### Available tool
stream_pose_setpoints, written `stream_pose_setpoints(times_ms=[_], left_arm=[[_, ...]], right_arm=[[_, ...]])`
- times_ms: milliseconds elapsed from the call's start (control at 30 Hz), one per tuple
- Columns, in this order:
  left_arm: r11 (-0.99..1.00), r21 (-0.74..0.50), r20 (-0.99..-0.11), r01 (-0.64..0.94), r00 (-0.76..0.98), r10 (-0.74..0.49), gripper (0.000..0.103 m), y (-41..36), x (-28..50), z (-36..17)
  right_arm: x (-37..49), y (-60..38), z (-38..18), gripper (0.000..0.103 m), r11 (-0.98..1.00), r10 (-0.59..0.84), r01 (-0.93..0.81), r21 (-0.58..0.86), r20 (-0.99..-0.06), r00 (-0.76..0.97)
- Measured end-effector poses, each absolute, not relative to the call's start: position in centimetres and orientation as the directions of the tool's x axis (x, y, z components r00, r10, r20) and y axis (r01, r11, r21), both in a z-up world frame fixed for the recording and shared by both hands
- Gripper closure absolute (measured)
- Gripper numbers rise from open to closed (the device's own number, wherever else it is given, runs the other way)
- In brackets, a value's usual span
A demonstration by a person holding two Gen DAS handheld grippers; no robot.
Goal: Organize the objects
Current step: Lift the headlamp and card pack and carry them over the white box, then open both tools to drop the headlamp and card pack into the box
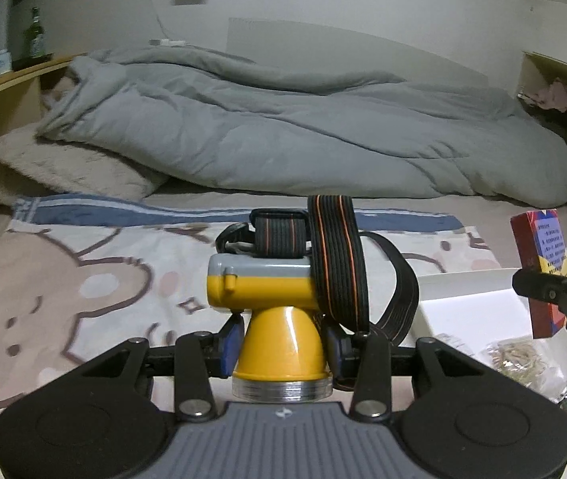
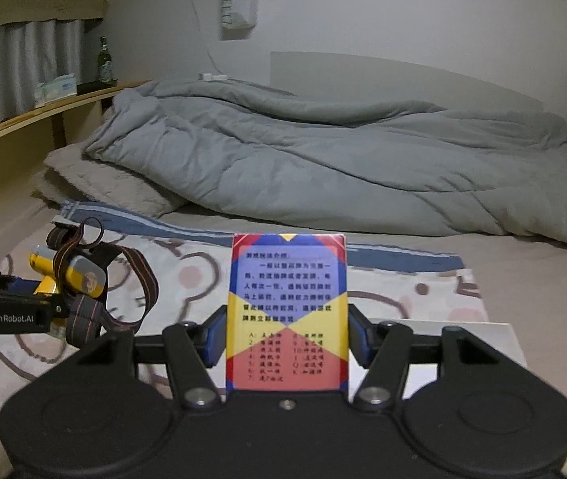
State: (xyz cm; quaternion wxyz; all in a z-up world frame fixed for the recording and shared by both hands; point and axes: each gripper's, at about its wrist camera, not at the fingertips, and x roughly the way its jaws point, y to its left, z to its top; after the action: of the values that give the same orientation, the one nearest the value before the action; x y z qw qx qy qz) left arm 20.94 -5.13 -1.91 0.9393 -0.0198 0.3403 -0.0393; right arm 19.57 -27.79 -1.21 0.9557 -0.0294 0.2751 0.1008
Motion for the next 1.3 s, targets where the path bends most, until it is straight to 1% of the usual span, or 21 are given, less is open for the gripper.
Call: stream_pose_setpoints(times_ms=[100, 400, 700, 967, 1133, 1300], left_arm=[[0.993, -0.071, -0.636, 0.095, 0.763, -0.119, 0.06, -7.3, 21.9, -2.2], [0.979, -0.097, -0.639, 0.18, 0.743, -0.2, 0.06, -14.0, 25.3, -4.0], [0.959, -0.128, -0.651, 0.252, 0.708, -0.272, 0.06, -20.7, 28.5, -6.6], [0.951, -0.143, -0.668, 0.275, 0.682, -0.298, 0.06, -25.7, 31.1, -9.1], [0.947, -0.156, -0.663, 0.282, 0.681, -0.312, 0.06, -28.1, 32.2, -11.1], [0.951, -0.164, -0.724, 0.262, 0.623, -0.297, 0.06, -29.4, 33.0, -13.0]], right_arm=[[20.3, -30.2, -1.4, 0.043, 0.982, 0.148, -0.189, -0.024, -0.531, 0.834], [23.3, -37.0, -3.4, 0.043, 0.993, 0.08, -0.115, -0.029, -0.555, 0.828], [26.1, -42.3, -6.9, 0.043, 0.996, 0.034, -0.076, -0.048, -0.589, 0.807], [28.5, -45.4, -10.4, 0.043, 0.992, 0.039, -0.105, -0.071, -0.616, 0.787], [29.8, -46.6, -12.5, 0.043, 0.994, 0.043, -0.094, -0.05, -0.619, 0.784], [30.7, -47.3, -14.5, 0.043, 0.995, 0.049, -0.096, -0.035, -0.661, 0.748]])
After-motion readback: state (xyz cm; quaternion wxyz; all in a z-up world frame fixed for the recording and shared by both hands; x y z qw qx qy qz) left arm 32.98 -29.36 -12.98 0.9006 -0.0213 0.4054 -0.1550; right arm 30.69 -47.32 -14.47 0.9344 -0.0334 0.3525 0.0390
